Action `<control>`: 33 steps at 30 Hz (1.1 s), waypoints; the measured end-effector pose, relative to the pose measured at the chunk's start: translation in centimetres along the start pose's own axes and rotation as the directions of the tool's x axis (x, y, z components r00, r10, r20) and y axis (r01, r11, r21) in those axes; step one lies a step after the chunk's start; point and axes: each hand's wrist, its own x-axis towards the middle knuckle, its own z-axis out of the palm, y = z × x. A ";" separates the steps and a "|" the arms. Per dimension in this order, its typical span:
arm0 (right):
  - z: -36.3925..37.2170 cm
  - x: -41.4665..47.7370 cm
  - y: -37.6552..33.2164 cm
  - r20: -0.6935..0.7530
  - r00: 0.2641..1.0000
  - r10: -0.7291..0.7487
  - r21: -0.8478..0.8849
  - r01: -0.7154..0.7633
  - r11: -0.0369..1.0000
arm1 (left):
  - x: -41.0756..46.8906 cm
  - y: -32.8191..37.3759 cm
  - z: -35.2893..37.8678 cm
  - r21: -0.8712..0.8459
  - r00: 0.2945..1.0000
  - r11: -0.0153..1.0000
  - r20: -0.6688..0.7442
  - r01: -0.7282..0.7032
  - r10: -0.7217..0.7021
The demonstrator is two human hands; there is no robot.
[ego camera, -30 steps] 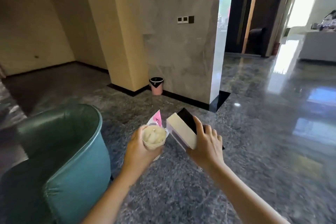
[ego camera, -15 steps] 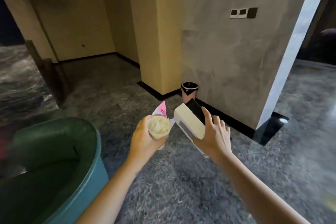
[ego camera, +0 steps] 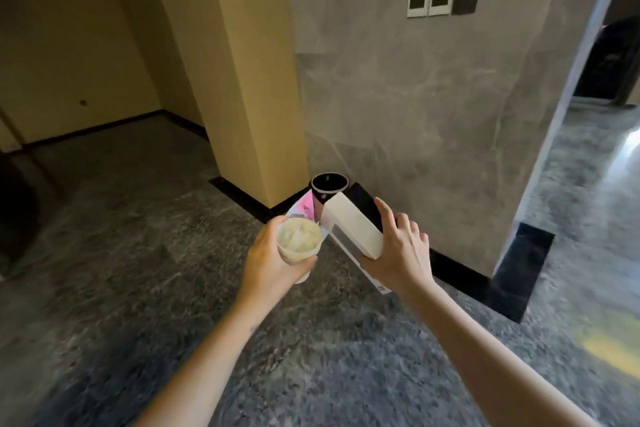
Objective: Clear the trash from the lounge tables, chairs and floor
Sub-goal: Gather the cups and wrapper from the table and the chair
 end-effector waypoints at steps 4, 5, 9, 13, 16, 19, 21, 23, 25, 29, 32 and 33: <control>5.5 13.5 1.5 0.057 0.996 -0.066 -0.016 0.067 0.998 | 12.9 -3.8 2.6 0.023 0.997 0.998 -0.045 0.058 -0.057; 6.6 16.9 1.5 0.065 0.994 -0.086 -0.018 0.087 0.996 | 15.9 -4.6 2.9 0.034 0.996 0.997 -0.055 0.073 -0.072; 11.1 29.1 0.7 0.084 0.987 -0.138 0.027 0.136 0.990 | 25.9 -8.4 3.4 0.091 0.985 0.986 -0.114 0.138 -0.128; 17.5 38.8 0.3 0.109 0.977 -0.181 0.056 0.176 0.983 | 34.4 -13.5 4.5 0.086 0.972 0.982 -0.184 0.167 -0.149; 22.8 47.0 0.9 0.144 0.971 -0.192 0.045 0.187 0.981 | 42.4 -18.3 6.9 0.057 0.966 0.981 -0.195 0.185 -0.171; 26.7 56.1 1.3 0.141 0.973 -0.181 0.017 0.181 0.983 | 51.5 -22.8 9.1 0.038 0.971 0.983 -0.170 0.179 -0.170; 28.1 62.0 1.7 0.131 0.976 -0.173 -0.008 0.175 0.984 | 57.8 -24.7 10.3 0.034 0.978 0.987 -0.146 0.156 -0.149; 29.5 67.7 2.3 0.088 0.981 -0.171 -0.028 0.174 0.984 | 64.4 -25.8 11.6 0.040 0.986 0.992 -0.125 0.119 -0.113; 30.9 73.4 3.3 0.071 0.990 -0.120 -0.018 0.122 0.992 | 71.5 -26.7 13.6 0.011 0.992 0.996 -0.095 0.084 -0.083; 34.5 81.2 6.6 0.093 0.996 -0.004 -0.036 0.007 0.999 | 81.6 -28.9 18.6 0.012 0.997 0.998 0.025 0.069 -0.069; 39.0 86.9 9.4 0.103 0.990 0.096 -0.017 -0.094 0.995 | 88.4 -32.0 22.8 0.033 0.993 0.998 0.111 0.045 -0.048; 40.8 88.8 10.2 0.116 0.986 0.119 -0.011 -0.119 0.993 | 90.5 -33.2 24.2 0.041 0.991 0.999 0.127 0.036 -0.041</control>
